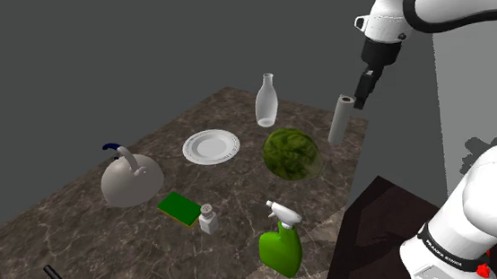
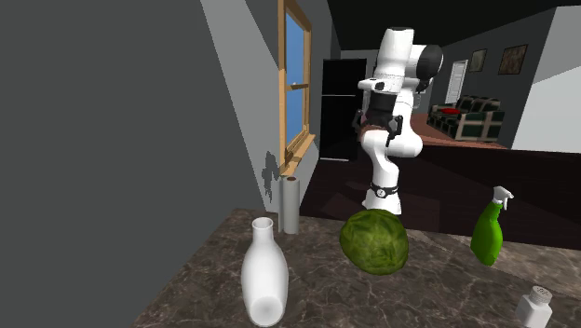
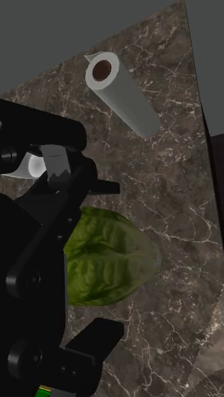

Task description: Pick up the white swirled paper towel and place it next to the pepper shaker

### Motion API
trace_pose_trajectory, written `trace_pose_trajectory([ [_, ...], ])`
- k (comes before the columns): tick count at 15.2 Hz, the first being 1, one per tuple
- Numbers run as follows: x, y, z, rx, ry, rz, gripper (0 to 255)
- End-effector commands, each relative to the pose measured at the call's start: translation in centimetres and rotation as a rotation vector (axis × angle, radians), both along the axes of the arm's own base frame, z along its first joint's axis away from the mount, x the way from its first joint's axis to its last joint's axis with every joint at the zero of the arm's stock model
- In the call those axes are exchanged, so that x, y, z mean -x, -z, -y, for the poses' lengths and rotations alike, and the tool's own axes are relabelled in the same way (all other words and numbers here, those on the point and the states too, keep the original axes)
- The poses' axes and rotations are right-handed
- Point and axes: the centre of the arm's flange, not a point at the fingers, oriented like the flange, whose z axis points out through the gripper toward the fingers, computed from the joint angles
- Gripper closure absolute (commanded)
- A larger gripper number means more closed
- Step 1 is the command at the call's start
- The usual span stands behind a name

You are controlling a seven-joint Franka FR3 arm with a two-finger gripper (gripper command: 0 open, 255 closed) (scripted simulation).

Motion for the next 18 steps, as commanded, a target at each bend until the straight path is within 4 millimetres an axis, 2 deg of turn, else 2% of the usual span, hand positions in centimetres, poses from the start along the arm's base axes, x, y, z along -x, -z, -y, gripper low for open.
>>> trace_pose_trajectory([
  [1, 0.0, 0.0, 0.0, 0.0, 0.0, 0.0, 0],
  [18, -13.4, 8.0, 18.7, -0.117, 0.131, -0.063, 0],
])
